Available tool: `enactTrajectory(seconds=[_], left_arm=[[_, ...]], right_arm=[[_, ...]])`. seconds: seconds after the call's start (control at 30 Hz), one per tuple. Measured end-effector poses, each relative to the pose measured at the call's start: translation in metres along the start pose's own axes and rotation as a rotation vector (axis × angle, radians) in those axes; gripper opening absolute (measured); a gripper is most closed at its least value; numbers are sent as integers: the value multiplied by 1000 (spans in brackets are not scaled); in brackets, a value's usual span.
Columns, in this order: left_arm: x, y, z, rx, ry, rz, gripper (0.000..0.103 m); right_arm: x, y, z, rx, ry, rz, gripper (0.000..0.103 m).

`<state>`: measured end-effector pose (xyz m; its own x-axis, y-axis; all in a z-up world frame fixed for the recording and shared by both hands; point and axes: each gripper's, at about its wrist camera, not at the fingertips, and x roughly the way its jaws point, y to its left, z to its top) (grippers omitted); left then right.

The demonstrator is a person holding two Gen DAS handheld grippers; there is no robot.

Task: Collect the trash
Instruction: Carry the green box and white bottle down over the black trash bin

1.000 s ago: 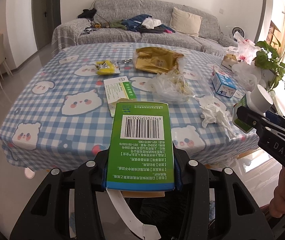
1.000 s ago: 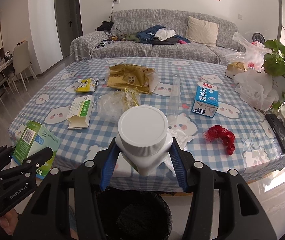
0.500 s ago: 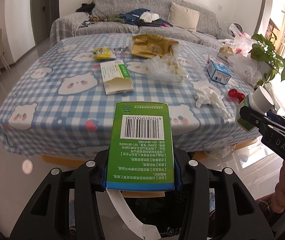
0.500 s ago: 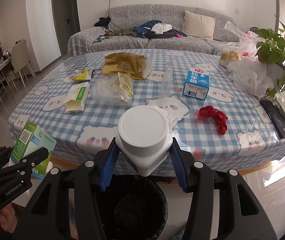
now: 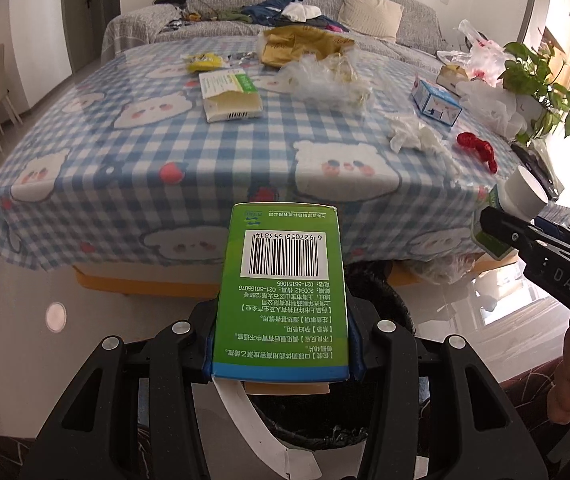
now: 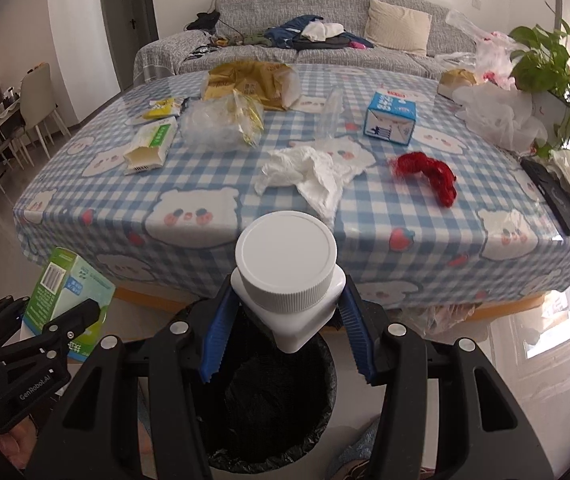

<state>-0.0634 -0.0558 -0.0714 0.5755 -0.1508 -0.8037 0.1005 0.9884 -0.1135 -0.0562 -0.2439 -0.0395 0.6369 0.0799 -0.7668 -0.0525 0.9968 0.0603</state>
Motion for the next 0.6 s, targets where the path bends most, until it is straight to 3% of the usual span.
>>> enactTrajectory(seconds=[0.33,0.6], left_arm=[[31,0,-24,-3,52,39,46],[67,-6,-37,6,102,51,46]], right_arm=[[42,-4,-30,4,125,-59,49],[56,-1,-38,-17,145,-91,49]])
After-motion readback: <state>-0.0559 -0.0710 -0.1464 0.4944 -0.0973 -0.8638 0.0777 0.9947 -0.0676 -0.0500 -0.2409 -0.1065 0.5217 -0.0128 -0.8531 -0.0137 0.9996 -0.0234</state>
